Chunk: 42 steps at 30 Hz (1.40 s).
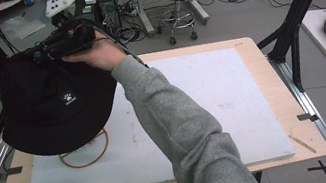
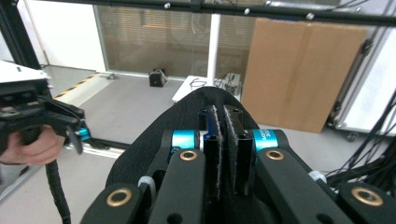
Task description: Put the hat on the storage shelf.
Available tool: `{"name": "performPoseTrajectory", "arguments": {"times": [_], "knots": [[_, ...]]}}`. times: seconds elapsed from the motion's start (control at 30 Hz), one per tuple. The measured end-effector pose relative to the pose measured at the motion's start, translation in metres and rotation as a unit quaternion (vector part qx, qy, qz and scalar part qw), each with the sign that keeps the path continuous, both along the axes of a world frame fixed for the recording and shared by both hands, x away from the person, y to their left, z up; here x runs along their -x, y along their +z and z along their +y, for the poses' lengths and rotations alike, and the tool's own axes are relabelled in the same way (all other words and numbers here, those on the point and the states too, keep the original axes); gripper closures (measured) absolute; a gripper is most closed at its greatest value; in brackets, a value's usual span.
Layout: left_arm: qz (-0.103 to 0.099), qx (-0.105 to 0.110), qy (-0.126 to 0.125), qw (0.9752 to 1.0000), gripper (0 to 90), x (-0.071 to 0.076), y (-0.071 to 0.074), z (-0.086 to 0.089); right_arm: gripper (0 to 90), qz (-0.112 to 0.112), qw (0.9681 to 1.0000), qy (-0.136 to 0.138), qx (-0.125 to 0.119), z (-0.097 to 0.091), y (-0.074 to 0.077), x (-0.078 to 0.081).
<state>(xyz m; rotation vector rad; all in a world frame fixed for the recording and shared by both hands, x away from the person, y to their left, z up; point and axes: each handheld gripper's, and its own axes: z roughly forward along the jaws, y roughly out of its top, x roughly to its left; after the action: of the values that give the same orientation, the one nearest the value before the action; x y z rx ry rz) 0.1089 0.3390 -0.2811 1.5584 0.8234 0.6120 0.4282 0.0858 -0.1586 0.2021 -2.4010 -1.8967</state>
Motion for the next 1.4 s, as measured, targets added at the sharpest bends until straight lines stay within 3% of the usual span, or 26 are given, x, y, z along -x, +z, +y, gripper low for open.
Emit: {"name": "performPoseTrajectory", "arguments": {"times": [0.1, 0.33, 0.53, 0.8, 1.03, 1.2, 1.4], "knots": [[0.0, -0.01, -0.006, 0.9999, 15.0, 0.001, 0.002, -0.007, 87.7, 0.007, 0.9999, 0.008, 0.01, 0.014, -0.013, -0.001], [0.002, -0.014, -0.011, 0.9998, 15.0, -0.001, 0.001, -0.011, 87.3, 0.021, 0.9994, 0.014, 0.023, 0.027, -0.037, -0.002], [0.007, -0.015, -0.011, 0.9998, 15.0, -0.003, 0.0, -0.011, 87.4, 0.04, 0.9987, 0.02, 0.025, 0.028, -0.05, -0.004], [0.009, -0.015, -0.012, 0.9998, 15.0, -0.004, -0.001, -0.013, 86.7, 0.049, 0.9969, 0.026, 0.056, 0.026, -0.069, 0.0], [0.017, -0.016, -0.014, 0.9996, 15.0, -0.008, -0.004, -0.015, 85.0, 0.067, 0.9962, 0.024, 0.05, 0.022, -0.08, -0.002], [0.017, -0.019, -0.014, 0.9996, 15.0, -0.008, -0.004, -0.017, 71.0, 0.051, 0.9973, 0.014, 0.052, 0.02, -0.077, 0.001], [0.016, -0.018, -0.012, 0.9996, 15.0, -0.008, -0.004, -0.016, 33.8, 0.056, 0.9976, -0.01, 0.038, 0.017, -0.074, 0.002]]}}
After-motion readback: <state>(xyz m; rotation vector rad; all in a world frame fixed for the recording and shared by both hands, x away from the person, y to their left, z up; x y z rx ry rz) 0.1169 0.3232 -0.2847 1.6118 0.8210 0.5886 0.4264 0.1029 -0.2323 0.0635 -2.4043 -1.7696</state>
